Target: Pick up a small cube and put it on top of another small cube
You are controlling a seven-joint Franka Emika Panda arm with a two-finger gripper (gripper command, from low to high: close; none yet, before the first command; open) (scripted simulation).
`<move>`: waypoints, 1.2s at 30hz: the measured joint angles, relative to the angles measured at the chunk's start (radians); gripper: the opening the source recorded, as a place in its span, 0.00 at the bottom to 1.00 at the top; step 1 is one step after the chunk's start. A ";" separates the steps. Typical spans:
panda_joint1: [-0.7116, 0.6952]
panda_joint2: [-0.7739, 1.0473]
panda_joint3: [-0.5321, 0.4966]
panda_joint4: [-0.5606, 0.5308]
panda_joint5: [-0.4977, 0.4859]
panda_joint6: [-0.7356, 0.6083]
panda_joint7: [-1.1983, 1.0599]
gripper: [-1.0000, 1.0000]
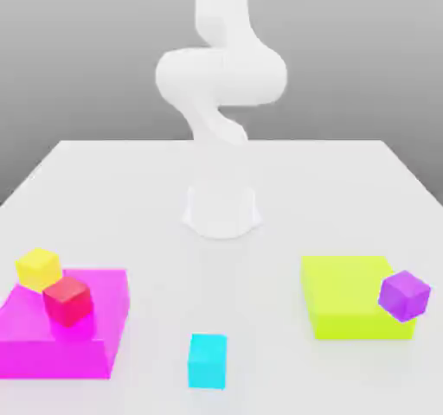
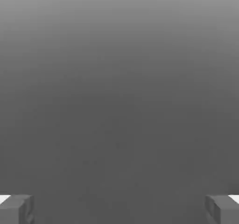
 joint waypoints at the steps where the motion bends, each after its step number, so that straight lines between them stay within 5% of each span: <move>1: 0.000 0.039 -0.002 -0.015 -0.001 0.020 0.000 0.50; 22: -0.020 0.804 -0.019 -0.297 0.007 0.414 -0.007 0.50; 28: -0.028 1.021 -0.010 -0.280 0.017 0.580 -0.014 0.50; 29: -0.028 1.048 -0.009 -0.275 0.017 0.601 -0.015 0.00; 36: -0.030 1.050 -0.008 -0.275 0.014 0.603 -0.012 0.00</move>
